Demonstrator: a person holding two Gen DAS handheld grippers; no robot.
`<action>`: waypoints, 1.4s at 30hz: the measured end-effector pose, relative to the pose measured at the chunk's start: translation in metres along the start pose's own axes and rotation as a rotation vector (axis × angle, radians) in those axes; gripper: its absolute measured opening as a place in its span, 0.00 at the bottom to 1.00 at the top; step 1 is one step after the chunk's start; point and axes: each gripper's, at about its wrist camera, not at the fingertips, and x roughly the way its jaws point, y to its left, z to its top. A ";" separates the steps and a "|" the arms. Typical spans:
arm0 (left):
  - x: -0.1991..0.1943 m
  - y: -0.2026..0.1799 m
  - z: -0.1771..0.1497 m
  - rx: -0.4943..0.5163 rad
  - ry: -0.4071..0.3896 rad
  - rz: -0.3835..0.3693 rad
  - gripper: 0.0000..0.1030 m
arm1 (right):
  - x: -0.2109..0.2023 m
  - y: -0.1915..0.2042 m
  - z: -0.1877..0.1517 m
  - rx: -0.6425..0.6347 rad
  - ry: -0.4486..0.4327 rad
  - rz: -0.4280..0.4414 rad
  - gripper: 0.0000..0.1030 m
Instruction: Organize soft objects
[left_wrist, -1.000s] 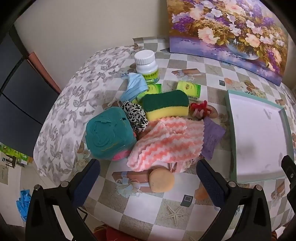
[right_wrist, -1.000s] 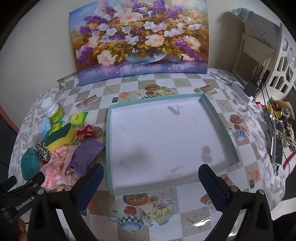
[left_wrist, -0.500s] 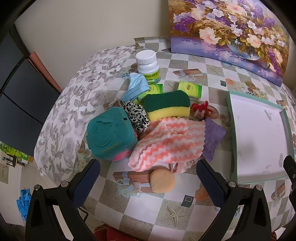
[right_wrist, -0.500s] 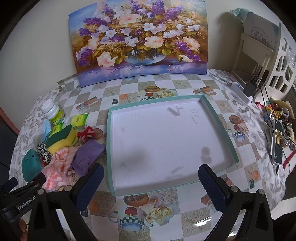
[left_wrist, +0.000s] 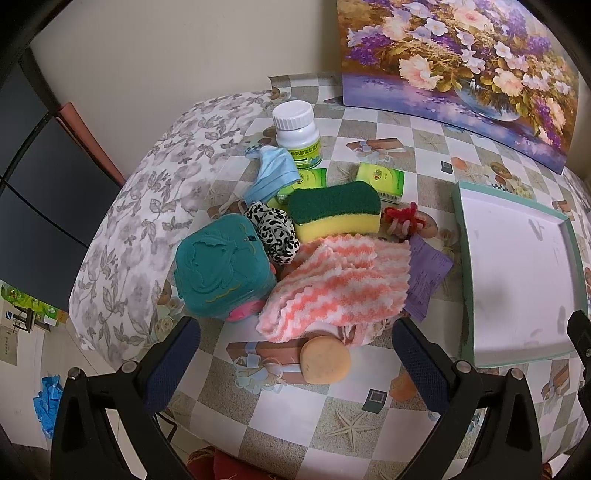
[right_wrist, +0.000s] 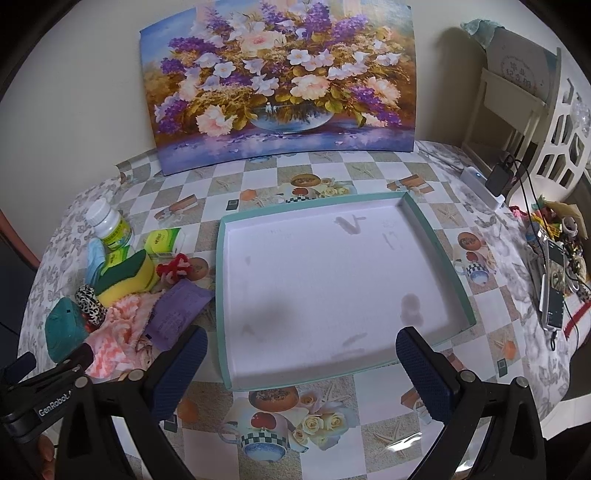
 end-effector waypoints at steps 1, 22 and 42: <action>0.000 0.000 0.000 0.000 0.000 0.000 1.00 | 0.000 0.000 0.000 -0.001 -0.001 0.000 1.00; 0.000 0.000 0.000 0.001 0.002 -0.001 1.00 | -0.001 0.002 0.000 -0.001 -0.001 -0.001 1.00; 0.000 0.000 0.001 0.000 0.002 -0.001 1.00 | -0.001 0.004 -0.001 -0.005 0.000 -0.002 1.00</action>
